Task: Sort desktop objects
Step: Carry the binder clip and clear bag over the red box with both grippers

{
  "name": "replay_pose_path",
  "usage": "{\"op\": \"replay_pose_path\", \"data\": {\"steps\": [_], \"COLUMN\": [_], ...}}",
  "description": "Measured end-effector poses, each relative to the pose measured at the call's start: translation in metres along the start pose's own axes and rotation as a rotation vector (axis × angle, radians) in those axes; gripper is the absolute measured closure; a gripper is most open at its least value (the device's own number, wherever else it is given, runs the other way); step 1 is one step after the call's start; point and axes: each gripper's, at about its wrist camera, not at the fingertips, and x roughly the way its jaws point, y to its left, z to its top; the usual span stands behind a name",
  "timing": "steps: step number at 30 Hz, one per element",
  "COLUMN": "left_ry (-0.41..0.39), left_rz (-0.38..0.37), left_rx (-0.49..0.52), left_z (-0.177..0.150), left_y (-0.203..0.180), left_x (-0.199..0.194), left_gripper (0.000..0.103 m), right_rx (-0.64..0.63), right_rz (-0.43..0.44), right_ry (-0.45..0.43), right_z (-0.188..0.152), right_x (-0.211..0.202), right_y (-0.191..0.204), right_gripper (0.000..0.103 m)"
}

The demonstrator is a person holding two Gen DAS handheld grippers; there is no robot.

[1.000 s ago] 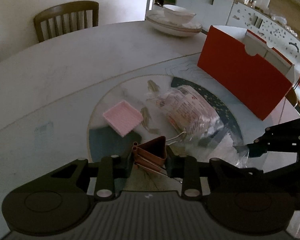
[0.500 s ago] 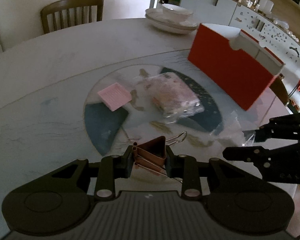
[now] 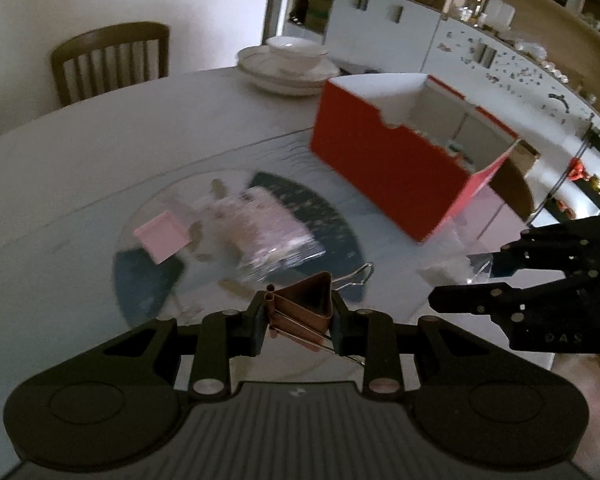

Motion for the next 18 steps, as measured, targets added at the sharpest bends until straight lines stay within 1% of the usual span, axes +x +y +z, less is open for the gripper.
{"op": "replay_pose_path", "data": {"steps": [7,18], "left_ry": [-0.015,-0.045], "left_rz": [-0.061,-0.116], "left_rx": [0.008,0.035], "left_z": [0.024,0.062], "left_y": [-0.033,-0.077], "left_x": [-0.001,0.008], "left_gripper": [0.073,0.073], "right_rx": [-0.004,0.006], "right_rz": [-0.029,-0.069], "right_ry": [-0.033,-0.061], "right_z": [0.008,0.021], "right_x": [-0.029,-0.059], "right_y": [-0.022,-0.066], "right_gripper": [0.071,0.071]}}
